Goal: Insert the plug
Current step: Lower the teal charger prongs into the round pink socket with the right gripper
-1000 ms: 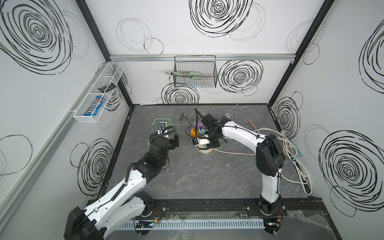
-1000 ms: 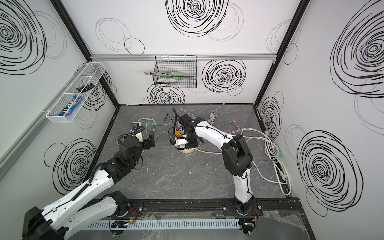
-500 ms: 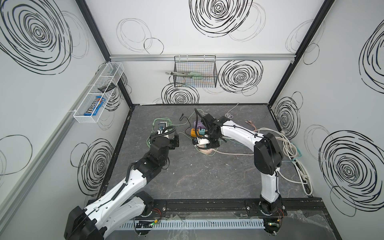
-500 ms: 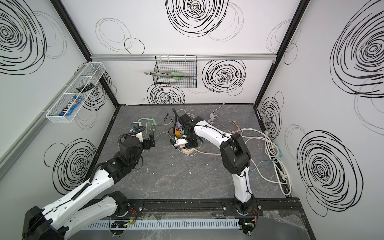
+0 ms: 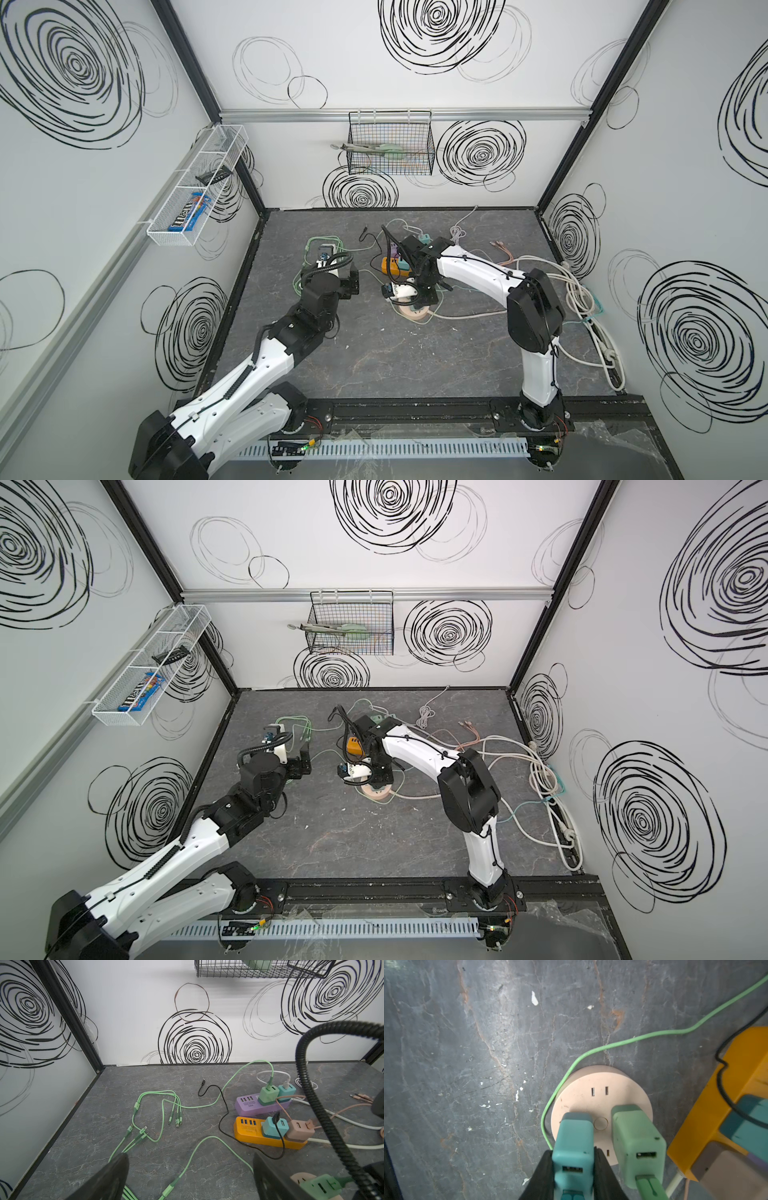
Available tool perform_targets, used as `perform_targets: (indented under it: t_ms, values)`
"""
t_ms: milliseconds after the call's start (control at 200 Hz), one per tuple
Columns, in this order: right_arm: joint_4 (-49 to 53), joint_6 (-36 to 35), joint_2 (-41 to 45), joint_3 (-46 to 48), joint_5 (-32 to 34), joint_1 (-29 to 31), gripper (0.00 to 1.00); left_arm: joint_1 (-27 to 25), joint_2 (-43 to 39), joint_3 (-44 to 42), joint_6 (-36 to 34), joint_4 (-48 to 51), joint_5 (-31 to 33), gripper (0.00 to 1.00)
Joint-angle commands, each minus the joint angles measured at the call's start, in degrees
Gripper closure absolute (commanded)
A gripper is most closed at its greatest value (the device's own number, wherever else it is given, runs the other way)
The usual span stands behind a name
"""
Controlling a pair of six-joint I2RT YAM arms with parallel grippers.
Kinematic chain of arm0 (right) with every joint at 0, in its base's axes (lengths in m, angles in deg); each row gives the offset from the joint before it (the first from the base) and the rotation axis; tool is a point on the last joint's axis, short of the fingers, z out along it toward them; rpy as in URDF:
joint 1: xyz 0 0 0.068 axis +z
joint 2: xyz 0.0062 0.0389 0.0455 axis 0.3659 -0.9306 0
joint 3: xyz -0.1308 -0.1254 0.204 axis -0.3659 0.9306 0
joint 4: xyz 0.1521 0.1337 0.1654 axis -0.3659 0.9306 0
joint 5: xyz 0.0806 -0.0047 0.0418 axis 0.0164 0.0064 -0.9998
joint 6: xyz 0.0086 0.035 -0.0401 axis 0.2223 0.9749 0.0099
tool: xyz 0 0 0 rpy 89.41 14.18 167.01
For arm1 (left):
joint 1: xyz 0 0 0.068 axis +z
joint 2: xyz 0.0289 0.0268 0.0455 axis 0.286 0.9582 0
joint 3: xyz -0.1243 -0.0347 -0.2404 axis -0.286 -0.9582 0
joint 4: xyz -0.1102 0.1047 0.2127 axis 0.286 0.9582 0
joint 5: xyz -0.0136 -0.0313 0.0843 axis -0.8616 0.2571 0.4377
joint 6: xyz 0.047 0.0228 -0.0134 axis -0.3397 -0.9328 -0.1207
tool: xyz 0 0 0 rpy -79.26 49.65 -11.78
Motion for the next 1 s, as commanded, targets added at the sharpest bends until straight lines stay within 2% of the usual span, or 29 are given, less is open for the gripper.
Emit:
perform_targets:
  t_ms: [0, 225, 380, 620, 996]
  values:
    - [6.2, 1.1, -0.5, -1.2, -3.6, 0.8, 1.00, -0.2, -0.7, 0.1, -0.1, -2.3, -0.6, 0.04]
    - [3.1, -0.5, -1.4, 1.6, -3.4, 0.5, 1.00, -0.2, -0.9, -0.3, -0.2, -2.8, -0.9, 0.04]
    - [1.3, -1.8, -3.5, 2.9, -5.6, -0.1, 1.00, -0.2, -0.4, -0.3, -0.1, -3.0, -1.2, 0.04]
    - [-2.3, -1.5, -8.5, 7.2, -3.7, -0.3, 1.00, -0.1, -0.2, -0.2, -0.1, -2.8, -1.1, 0.04]
    - [-7.6, -0.5, -10.4, 13.5, 1.0, -0.2, 1.00, 0.1, 1.0, 0.2, 0.1, -2.9, -1.8, 0.04]
